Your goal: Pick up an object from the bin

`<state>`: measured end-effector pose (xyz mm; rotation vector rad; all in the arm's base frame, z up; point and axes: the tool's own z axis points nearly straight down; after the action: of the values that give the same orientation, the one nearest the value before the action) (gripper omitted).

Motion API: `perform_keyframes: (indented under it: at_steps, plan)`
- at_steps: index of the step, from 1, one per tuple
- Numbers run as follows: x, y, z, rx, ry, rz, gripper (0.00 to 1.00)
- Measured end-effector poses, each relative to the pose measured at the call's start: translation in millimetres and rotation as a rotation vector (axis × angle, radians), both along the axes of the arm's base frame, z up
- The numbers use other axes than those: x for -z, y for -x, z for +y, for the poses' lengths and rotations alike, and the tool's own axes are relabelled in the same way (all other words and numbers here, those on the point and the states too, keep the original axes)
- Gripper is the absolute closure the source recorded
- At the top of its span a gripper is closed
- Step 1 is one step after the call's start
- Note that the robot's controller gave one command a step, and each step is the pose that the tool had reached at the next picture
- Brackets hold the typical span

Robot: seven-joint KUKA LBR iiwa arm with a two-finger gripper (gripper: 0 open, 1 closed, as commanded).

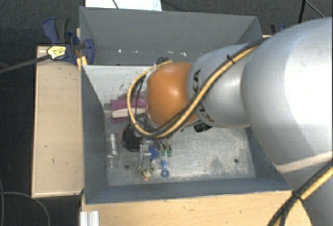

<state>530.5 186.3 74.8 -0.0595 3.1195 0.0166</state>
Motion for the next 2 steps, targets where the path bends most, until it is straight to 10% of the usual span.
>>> perform_keyframes:
  at_steps: [1,2]
  plan:
    - [-4,0.4,2,0.001,0.001,0.002,1.0]
    - [-73,-3.1,-2,-0.014,0.008,0.012,1.0]
